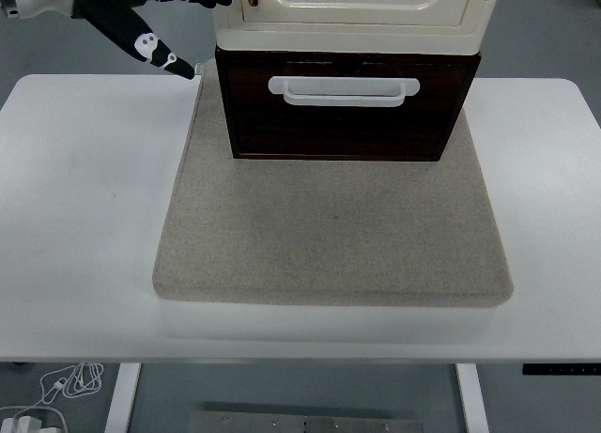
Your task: Open the drawer under the combination cabinet
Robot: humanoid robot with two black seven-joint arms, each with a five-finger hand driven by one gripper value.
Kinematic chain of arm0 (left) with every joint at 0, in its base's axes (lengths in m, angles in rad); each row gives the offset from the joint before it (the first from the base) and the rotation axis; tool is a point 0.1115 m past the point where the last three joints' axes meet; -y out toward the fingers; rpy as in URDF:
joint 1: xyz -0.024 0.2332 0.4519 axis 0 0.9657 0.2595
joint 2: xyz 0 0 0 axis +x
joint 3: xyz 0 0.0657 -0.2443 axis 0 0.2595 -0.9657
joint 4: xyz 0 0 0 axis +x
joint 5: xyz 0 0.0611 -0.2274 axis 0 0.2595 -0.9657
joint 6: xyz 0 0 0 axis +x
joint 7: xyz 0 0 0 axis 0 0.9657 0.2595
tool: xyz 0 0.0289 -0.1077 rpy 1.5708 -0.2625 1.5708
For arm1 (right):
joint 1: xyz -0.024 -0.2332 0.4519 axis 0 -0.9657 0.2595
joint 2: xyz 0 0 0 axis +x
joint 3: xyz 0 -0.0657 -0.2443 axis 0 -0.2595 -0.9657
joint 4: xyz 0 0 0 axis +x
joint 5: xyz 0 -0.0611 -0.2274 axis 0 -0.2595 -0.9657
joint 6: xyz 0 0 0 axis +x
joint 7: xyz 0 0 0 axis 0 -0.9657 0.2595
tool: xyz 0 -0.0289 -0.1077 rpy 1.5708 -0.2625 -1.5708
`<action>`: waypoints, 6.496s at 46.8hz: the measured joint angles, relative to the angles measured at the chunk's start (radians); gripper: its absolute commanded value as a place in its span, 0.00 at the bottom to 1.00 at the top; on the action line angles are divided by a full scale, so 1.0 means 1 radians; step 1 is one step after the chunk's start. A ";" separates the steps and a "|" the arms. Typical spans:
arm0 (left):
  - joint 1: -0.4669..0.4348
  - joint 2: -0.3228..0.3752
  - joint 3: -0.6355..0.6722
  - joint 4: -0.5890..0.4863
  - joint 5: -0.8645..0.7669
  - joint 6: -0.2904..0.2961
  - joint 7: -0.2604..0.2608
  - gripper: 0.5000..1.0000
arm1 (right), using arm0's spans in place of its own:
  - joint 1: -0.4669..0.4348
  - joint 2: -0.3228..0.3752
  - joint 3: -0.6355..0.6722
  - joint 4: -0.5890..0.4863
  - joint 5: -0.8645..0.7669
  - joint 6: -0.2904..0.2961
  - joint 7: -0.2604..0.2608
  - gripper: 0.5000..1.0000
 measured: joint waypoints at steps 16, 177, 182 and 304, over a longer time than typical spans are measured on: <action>-0.030 -0.001 0.000 -0.069 -0.003 0.000 0.038 1.00 | 0.000 0.000 0.000 0.000 0.000 0.001 0.000 0.86; -0.153 -0.569 0.123 0.213 0.248 0.000 0.434 1.00 | 0.000 0.000 0.000 0.000 0.000 0.000 0.000 0.86; -0.152 -0.570 0.123 0.213 0.248 0.000 0.434 1.00 | 0.000 0.000 0.000 0.000 0.000 0.000 0.000 0.86; -0.153 -0.577 0.129 0.242 0.224 0.000 0.430 1.00 | 0.000 0.000 0.000 0.000 0.000 0.001 0.000 0.86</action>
